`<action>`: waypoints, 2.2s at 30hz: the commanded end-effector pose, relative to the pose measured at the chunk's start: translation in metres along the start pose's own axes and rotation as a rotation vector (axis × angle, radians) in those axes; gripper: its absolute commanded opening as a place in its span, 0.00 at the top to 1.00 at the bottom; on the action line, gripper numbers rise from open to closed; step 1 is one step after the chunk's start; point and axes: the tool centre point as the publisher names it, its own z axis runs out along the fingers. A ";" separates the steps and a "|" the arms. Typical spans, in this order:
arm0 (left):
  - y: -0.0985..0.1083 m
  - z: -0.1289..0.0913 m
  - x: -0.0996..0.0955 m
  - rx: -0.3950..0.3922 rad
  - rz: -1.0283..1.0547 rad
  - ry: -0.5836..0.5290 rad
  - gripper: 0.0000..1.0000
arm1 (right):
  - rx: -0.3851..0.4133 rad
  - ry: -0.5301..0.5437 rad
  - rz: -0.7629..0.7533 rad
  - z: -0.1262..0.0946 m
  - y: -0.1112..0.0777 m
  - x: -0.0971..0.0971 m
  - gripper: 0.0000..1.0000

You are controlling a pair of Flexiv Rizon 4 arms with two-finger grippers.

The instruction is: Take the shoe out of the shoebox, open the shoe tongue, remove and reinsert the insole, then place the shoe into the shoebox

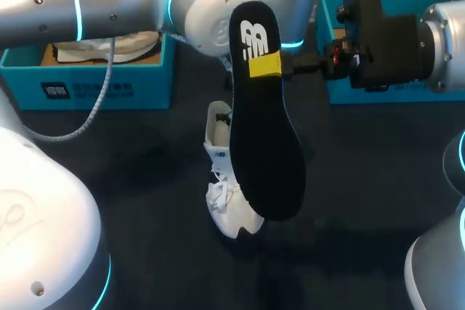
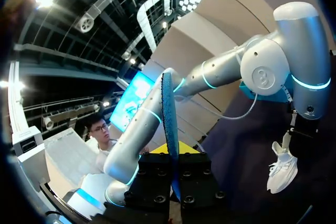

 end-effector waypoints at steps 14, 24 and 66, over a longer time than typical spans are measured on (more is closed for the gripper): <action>-0.005 0.038 -0.014 -0.024 -0.019 0.046 1.00 | -0.008 -0.004 0.002 0.004 -0.003 0.003 1.00; -0.005 0.042 -0.010 -0.005 0.009 0.040 0.39 | -0.008 -0.004 0.002 0.004 -0.003 0.003 1.00; 0.025 -0.149 0.052 -0.136 0.155 -0.601 0.00 | -0.185 -0.037 0.132 -0.052 0.038 -0.042 1.00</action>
